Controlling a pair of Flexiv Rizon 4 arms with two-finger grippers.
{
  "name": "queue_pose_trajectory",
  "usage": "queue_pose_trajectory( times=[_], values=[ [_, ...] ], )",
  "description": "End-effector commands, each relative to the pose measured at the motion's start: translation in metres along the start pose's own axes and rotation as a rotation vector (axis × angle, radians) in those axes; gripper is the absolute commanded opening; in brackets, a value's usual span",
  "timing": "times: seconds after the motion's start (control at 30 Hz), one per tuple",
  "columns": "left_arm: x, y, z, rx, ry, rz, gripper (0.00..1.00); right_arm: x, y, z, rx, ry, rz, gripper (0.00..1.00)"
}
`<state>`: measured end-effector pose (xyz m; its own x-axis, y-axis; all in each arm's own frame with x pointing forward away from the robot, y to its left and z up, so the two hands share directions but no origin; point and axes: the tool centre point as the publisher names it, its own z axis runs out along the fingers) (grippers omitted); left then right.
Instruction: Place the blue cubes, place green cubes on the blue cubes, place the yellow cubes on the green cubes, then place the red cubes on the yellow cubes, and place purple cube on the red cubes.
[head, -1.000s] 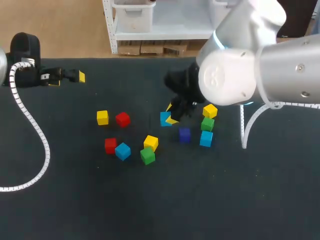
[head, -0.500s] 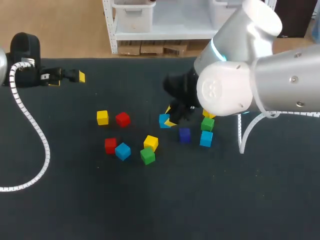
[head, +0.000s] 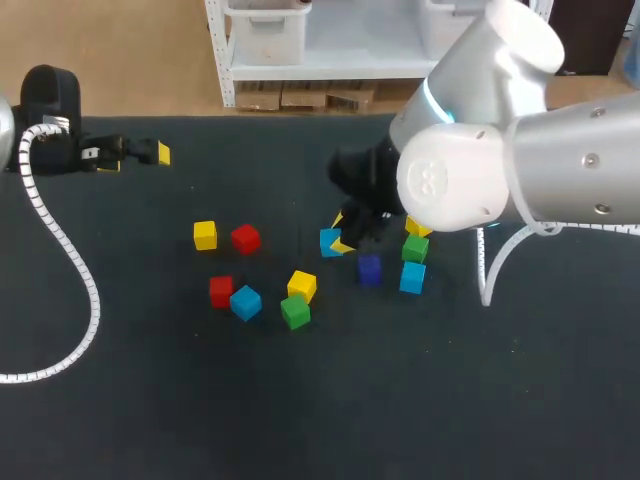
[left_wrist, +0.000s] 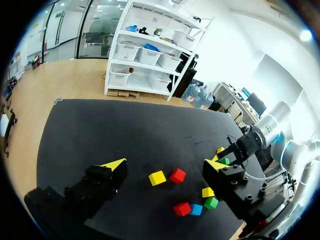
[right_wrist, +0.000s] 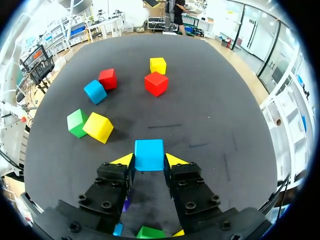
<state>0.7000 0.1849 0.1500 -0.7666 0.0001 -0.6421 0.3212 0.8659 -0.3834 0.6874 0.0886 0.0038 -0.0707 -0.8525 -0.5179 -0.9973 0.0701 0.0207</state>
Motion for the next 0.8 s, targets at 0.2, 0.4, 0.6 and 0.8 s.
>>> queue_pose_trajectory(
  times=[0.2,0.4,0.6,0.8],
  values=[
    [0.0,0.0,0.0,0.0,0.0,0.0,1.0,-0.0004,-0.0034,0.0029,-0.013,-0.002,0.001,0.0],
    [0.0,0.0,0.0,0.0,0.0,0.0,1.0,-0.0004,-0.004,0.0047,-0.021,-0.002,0.001,0.0],
    [0.0,0.0,0.0,0.0,0.0,0.0,1.0,0.0,-0.0045,0.0075,-0.031,-0.005,0.004,0.0],
    [0.0,0.0,0.0,0.0,0.0,0.0,1.0,0.0002,-0.0039,0.0079,-0.034,-0.004,0.007,0.0]
  ],
)
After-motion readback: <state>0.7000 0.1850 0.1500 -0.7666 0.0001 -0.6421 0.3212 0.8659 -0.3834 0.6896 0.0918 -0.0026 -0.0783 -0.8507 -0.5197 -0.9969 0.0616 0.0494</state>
